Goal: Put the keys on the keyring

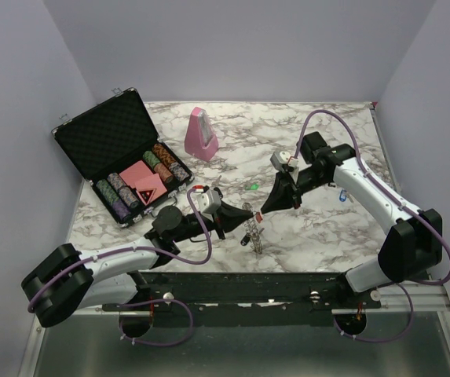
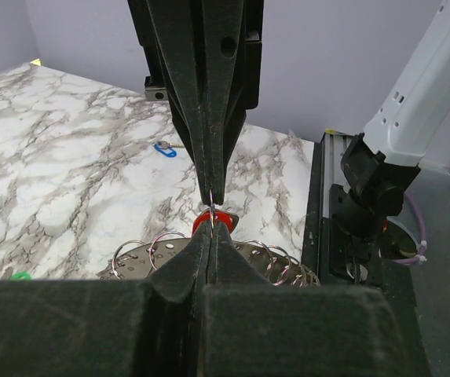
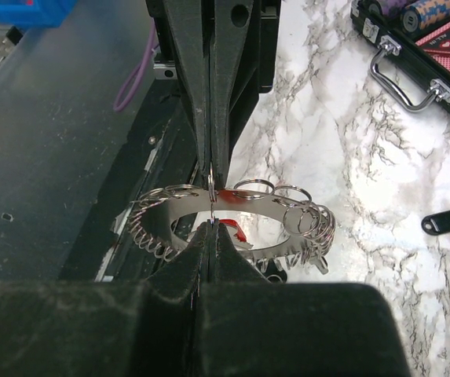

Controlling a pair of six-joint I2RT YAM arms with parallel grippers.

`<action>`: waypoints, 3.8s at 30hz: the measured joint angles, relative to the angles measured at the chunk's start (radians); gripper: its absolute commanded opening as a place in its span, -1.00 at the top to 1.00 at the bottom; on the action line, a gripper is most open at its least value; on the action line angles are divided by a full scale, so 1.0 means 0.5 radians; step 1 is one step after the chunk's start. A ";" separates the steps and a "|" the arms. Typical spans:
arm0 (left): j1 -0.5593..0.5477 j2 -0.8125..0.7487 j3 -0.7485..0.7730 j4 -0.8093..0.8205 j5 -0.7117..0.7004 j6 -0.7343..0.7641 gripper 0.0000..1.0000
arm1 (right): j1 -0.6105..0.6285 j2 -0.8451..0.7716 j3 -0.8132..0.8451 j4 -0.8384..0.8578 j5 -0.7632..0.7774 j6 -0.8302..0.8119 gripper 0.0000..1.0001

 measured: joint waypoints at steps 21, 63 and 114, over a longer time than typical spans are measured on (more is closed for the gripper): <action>-0.005 0.020 0.000 0.011 0.000 -0.015 1.00 | 0.000 0.000 -0.012 0.031 -0.011 0.042 0.99; -0.005 0.033 0.000 0.024 0.069 0.016 1.00 | 0.005 0.000 -0.060 0.092 -0.053 0.130 0.99; -0.008 -0.111 0.010 -0.307 -0.011 0.139 1.00 | 0.040 0.000 -0.103 0.113 -0.098 0.116 0.99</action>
